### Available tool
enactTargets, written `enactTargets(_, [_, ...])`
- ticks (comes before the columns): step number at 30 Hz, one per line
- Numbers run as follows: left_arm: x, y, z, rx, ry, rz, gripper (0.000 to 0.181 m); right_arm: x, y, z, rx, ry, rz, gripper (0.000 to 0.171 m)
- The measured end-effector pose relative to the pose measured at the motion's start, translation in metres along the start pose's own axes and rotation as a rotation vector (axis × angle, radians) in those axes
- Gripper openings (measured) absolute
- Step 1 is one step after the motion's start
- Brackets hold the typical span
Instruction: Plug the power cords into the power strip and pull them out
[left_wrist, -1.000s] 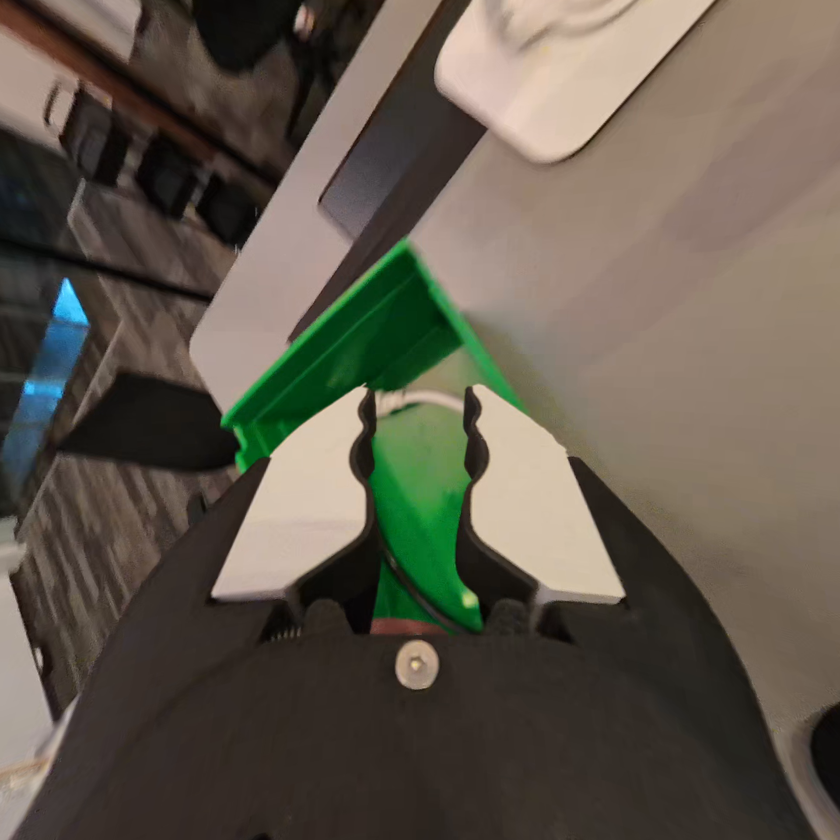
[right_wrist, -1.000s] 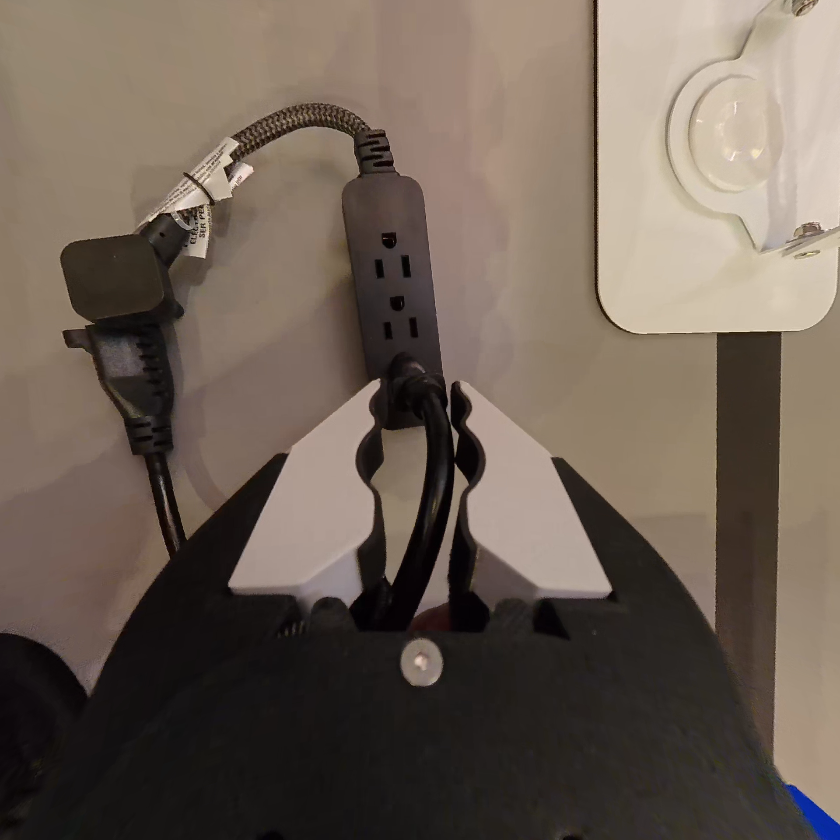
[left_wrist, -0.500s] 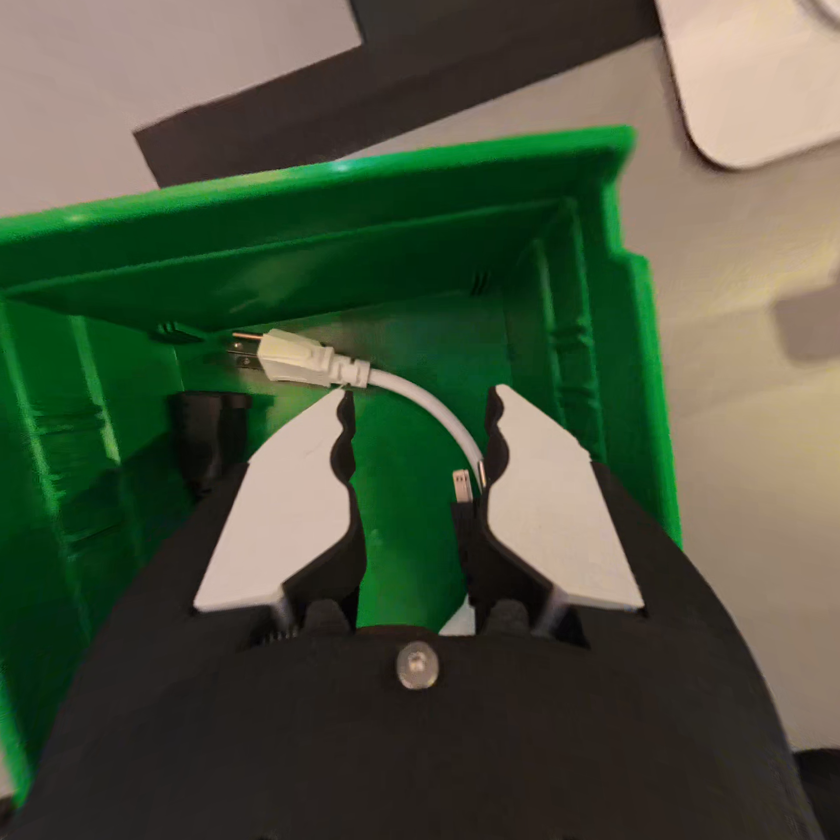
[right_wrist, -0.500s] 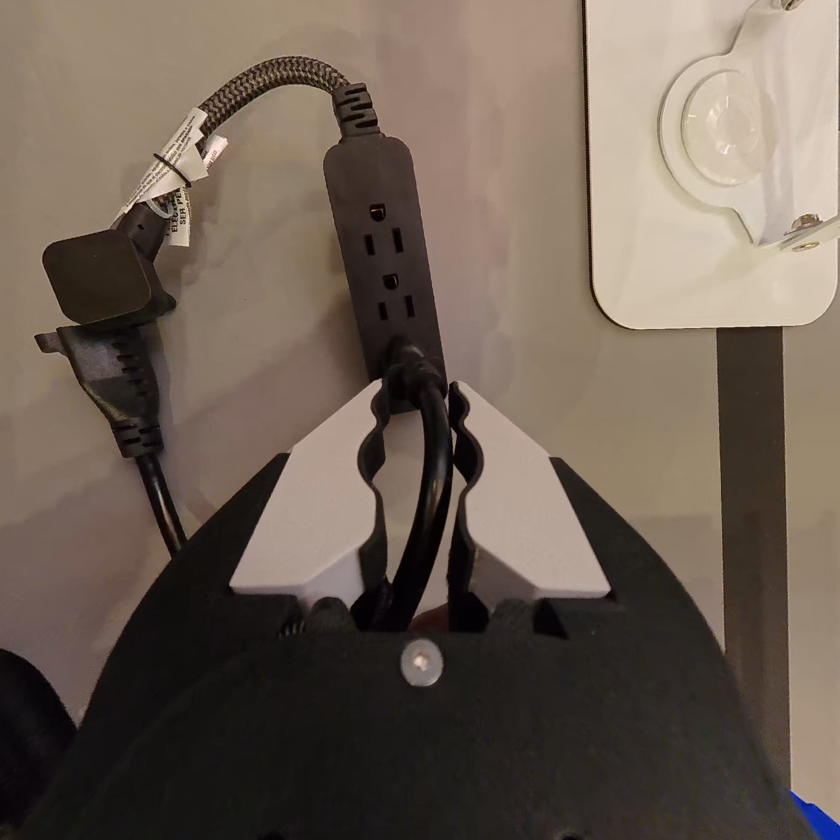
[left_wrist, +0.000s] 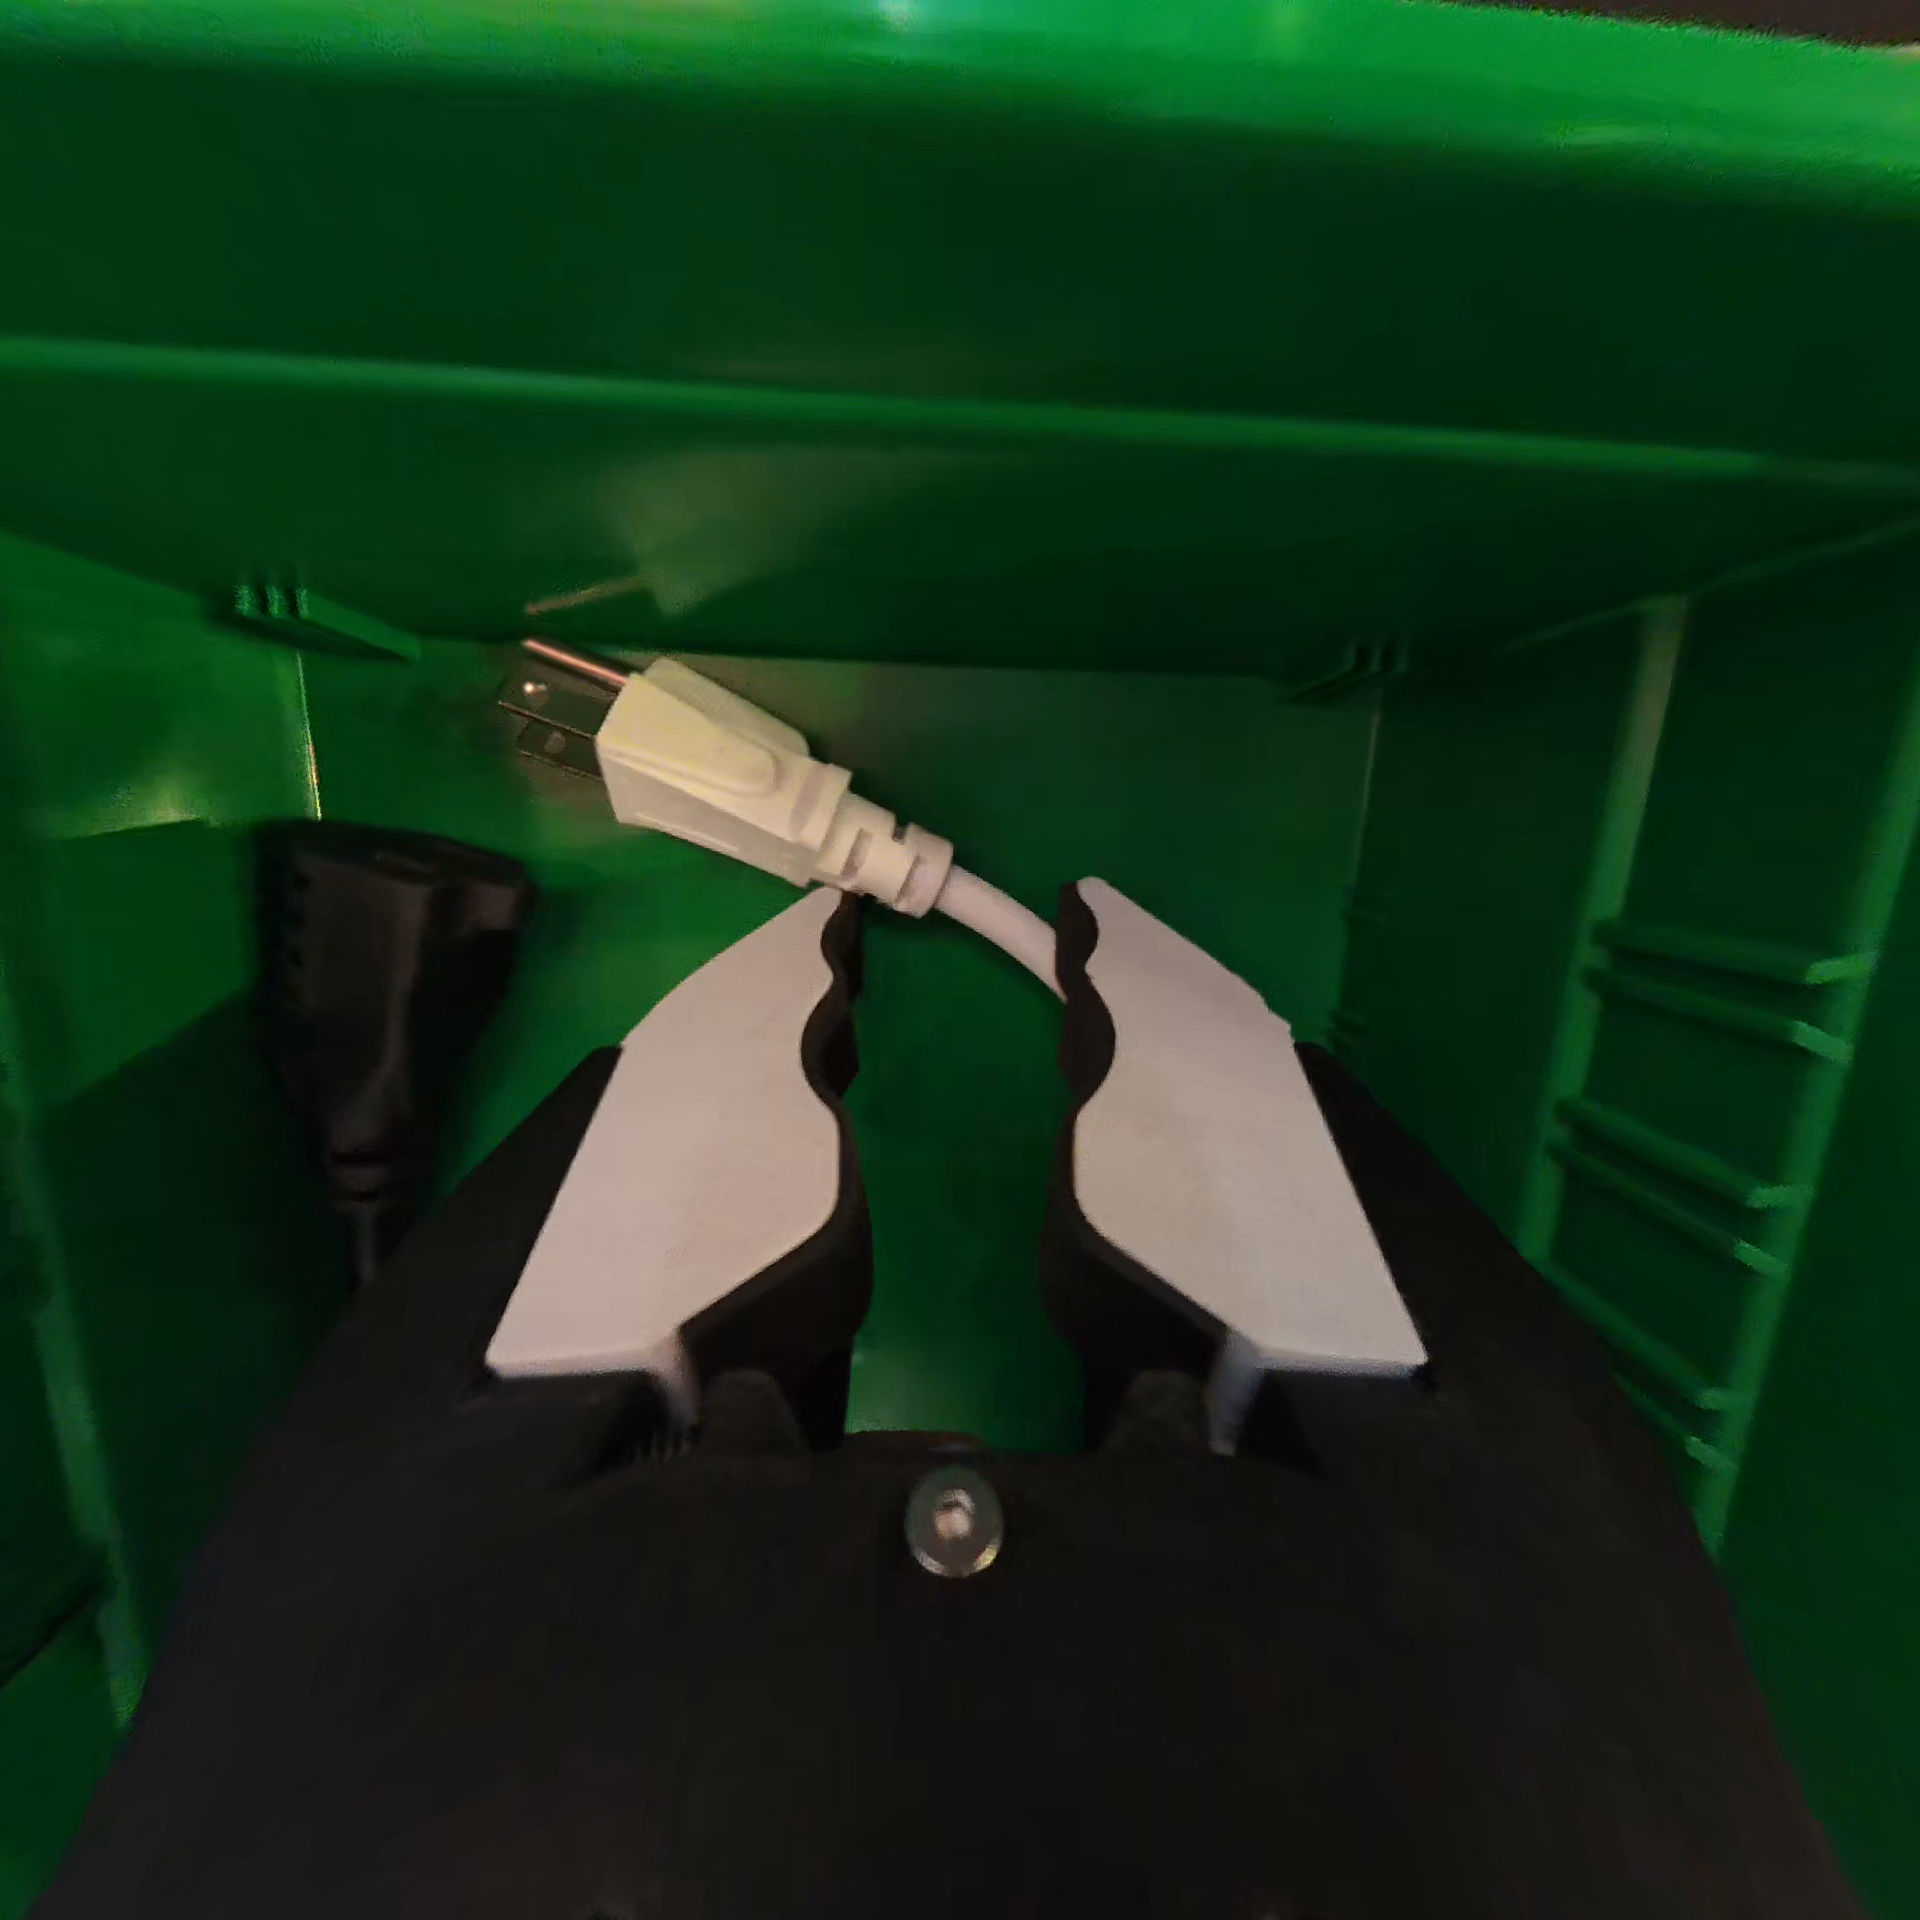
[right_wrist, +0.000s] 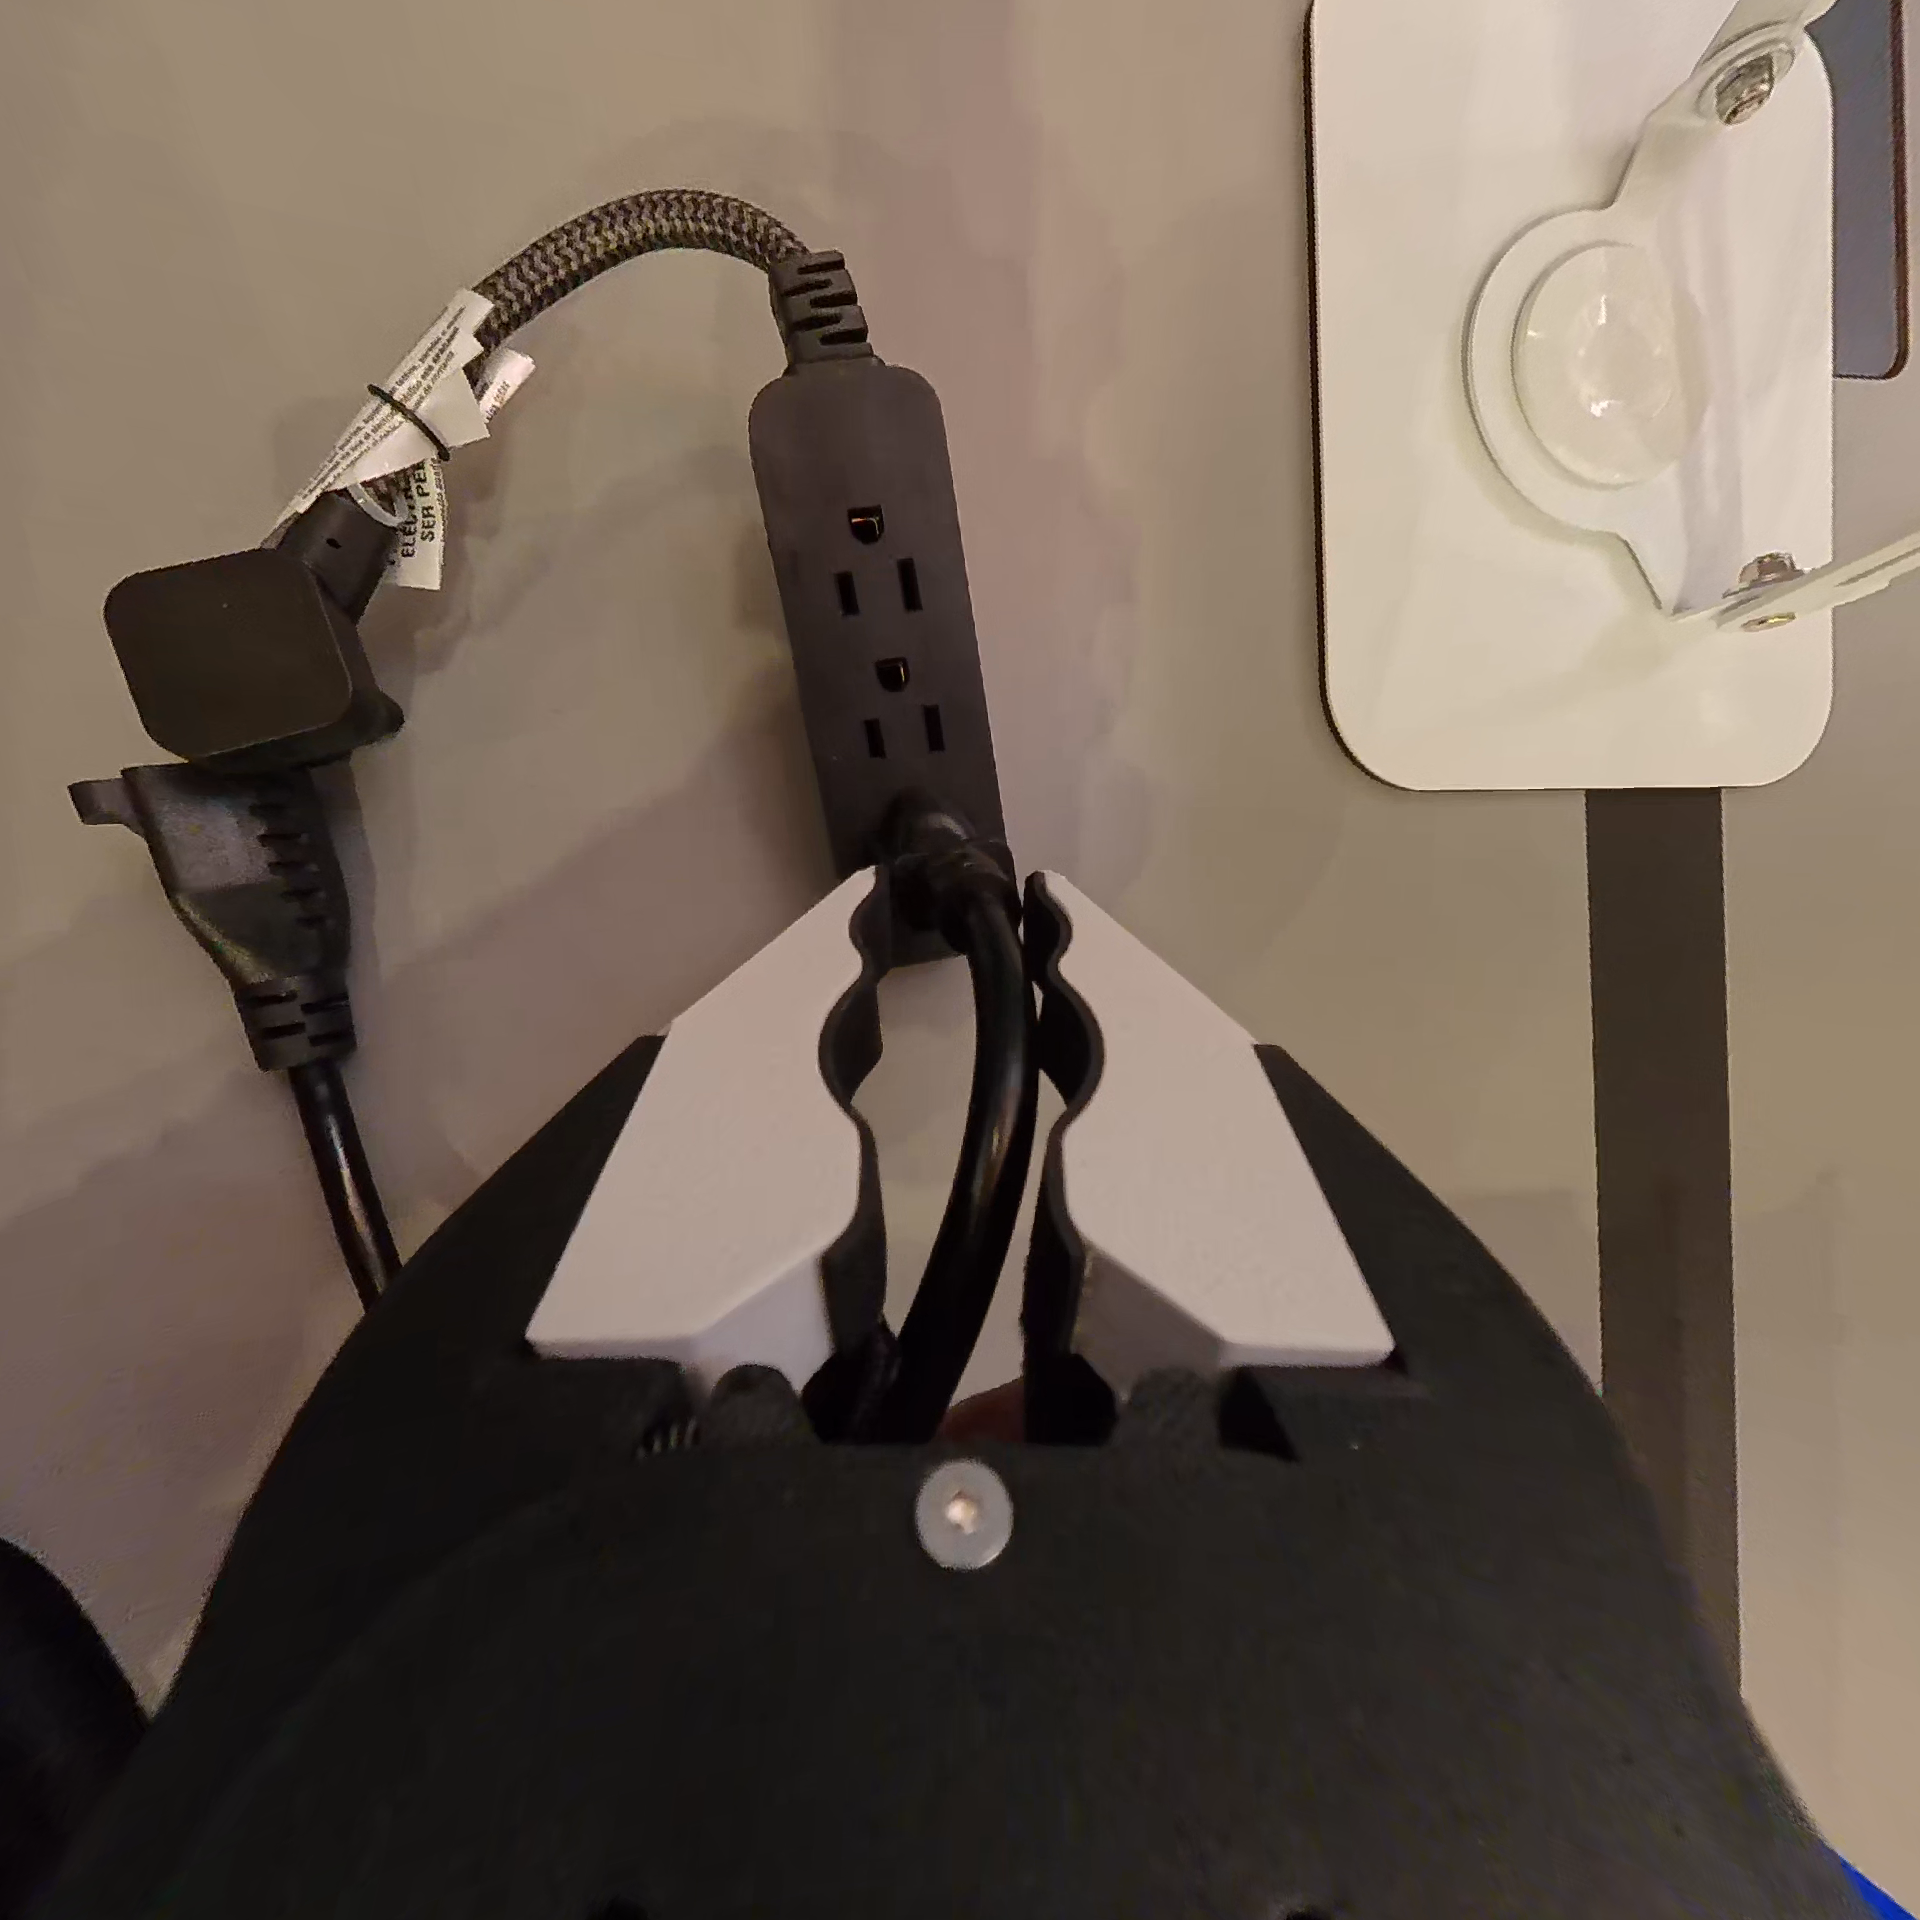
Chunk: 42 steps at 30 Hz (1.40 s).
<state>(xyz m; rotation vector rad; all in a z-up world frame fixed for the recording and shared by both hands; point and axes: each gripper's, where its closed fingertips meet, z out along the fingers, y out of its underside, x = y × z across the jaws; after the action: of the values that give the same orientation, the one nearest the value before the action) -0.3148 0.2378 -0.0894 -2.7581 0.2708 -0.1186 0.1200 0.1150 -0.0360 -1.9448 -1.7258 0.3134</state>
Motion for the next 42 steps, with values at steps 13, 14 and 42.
enactTargets(13, [0.012,-0.01,-0.031,0.208,0.233,0.001,0.016,0.0,-0.005,-0.001,0.002,0.026,-0.024,0.023])
enactTargets(14, [0.017,-0.012,-0.04,0.226,0.268,0.011,0.013,0.0,-0.005,-0.001,0.003,0.024,-0.023,0.023])
enactTargets(42, [0.07,-0.033,-0.081,0.378,0.451,0.253,0.008,0.0,-0.005,-0.002,0.03,0.006,-0.014,0.022])
